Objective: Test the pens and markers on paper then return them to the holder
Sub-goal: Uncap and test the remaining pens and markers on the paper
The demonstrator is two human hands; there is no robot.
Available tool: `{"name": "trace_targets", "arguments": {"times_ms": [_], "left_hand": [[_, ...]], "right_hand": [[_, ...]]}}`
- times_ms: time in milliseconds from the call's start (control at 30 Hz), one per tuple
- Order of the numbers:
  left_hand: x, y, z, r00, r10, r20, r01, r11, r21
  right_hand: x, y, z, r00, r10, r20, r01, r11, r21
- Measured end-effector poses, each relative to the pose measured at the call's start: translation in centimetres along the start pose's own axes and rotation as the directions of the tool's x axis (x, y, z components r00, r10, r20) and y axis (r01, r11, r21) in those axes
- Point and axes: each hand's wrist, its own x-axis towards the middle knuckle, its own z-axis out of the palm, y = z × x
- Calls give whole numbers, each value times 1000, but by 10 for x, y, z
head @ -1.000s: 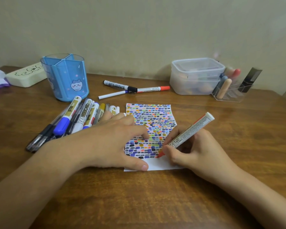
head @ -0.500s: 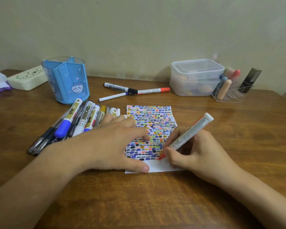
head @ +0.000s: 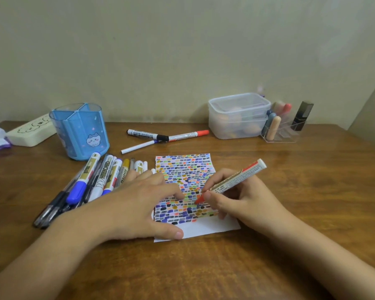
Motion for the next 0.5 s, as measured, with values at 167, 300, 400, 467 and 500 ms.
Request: {"name": "trace_targets", "arguments": {"times_ms": [167,300,400,467,500], "left_hand": [[1,-3,0,1000,25,-11,-26,997,-74],[4,-4,0,993,33,-117,-47,991,-124],[5,-6,-2,988,6,-155,-35,982,-187],[5,-6,-2,988,-7,-156,-29,973,-229],[6,-6,-2,987,-14,-162,-28,967,-253]], "right_hand": [[0,-3,0,996,90,-21,-88,993,76],[0,-5,1,995,98,-30,-92,983,161],[-1,-7,-1,994,95,-48,-83,972,222],[-1,-8,-3,995,83,-52,-68,967,244],[-1,-8,-3,995,84,-58,-66,965,255]]}}
